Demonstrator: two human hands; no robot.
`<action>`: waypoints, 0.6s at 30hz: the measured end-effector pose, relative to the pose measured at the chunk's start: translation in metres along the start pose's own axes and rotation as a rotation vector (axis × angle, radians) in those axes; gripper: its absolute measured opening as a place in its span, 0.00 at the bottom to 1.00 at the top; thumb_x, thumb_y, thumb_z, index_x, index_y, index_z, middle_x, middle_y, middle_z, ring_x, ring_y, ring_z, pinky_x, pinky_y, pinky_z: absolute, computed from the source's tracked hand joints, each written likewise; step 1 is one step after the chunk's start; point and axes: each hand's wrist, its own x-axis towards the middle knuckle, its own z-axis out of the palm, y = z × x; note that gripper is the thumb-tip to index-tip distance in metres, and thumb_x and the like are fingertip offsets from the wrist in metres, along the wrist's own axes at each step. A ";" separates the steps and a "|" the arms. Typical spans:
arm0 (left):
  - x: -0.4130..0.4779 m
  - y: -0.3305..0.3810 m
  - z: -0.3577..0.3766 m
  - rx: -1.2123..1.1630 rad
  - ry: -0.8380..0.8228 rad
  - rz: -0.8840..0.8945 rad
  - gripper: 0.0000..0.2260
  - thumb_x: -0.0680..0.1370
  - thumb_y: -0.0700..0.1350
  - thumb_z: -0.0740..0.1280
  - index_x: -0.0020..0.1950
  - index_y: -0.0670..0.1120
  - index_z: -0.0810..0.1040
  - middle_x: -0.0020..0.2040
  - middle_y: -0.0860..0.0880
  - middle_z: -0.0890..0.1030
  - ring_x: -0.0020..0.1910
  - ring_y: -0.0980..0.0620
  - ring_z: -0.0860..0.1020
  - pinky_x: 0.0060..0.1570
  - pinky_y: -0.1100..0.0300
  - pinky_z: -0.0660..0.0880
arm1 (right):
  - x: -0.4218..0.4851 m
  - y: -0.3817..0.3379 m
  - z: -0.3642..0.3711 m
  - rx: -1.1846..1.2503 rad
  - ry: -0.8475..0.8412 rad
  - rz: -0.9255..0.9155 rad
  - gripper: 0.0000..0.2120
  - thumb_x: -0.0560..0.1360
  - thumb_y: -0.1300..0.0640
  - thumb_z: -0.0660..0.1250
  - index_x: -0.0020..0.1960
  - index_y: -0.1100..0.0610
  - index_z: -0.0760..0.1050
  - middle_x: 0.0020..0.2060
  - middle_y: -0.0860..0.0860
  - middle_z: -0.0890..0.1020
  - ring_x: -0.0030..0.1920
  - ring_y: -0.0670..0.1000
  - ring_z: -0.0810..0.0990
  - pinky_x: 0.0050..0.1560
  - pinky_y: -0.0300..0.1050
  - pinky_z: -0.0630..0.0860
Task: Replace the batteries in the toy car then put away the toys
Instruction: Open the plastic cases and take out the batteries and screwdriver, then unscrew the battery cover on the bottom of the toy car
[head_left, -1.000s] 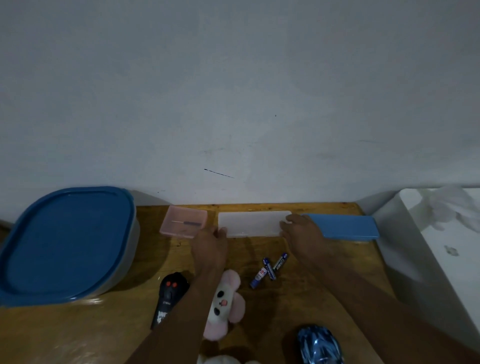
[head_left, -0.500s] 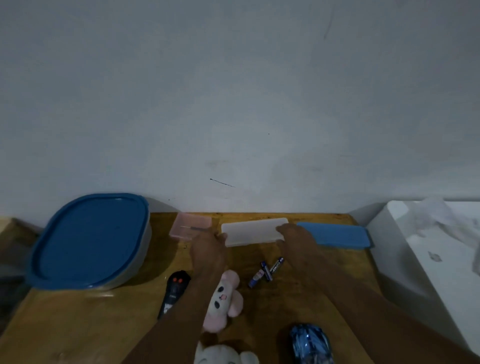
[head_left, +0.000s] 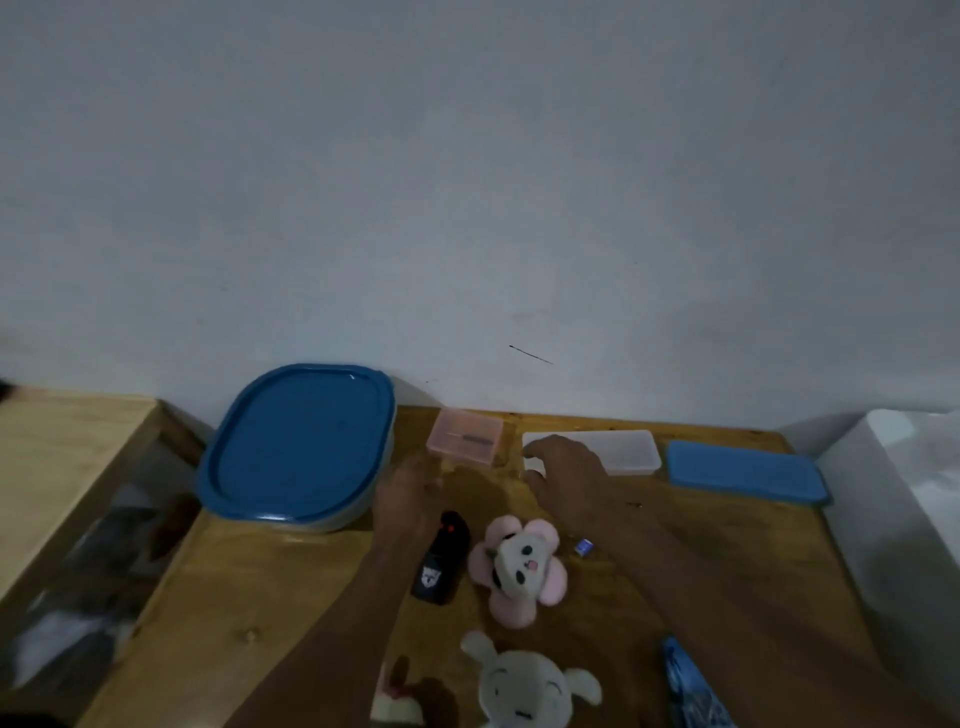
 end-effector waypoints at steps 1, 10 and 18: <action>0.009 -0.004 0.001 -0.012 -0.012 0.005 0.06 0.79 0.39 0.63 0.54 0.44 0.77 0.50 0.46 0.82 0.45 0.52 0.77 0.40 0.63 0.71 | 0.007 -0.005 0.004 -0.003 0.001 0.000 0.16 0.78 0.56 0.63 0.65 0.56 0.73 0.62 0.55 0.78 0.62 0.55 0.75 0.61 0.46 0.69; 0.059 -0.018 0.023 -0.116 -0.055 0.100 0.14 0.84 0.39 0.56 0.69 0.39 0.69 0.52 0.48 0.79 0.37 0.65 0.76 0.35 0.76 0.70 | 0.063 -0.030 0.054 -0.001 0.015 -0.047 0.19 0.74 0.61 0.66 0.65 0.59 0.75 0.63 0.58 0.77 0.65 0.58 0.73 0.66 0.47 0.67; 0.072 -0.040 0.040 -0.548 -0.159 0.034 0.10 0.79 0.32 0.63 0.58 0.40 0.78 0.45 0.55 0.81 0.47 0.55 0.80 0.43 0.72 0.74 | 0.079 -0.031 0.073 -0.367 -0.120 -0.145 0.19 0.65 0.61 0.75 0.55 0.61 0.80 0.47 0.60 0.82 0.47 0.60 0.81 0.43 0.51 0.81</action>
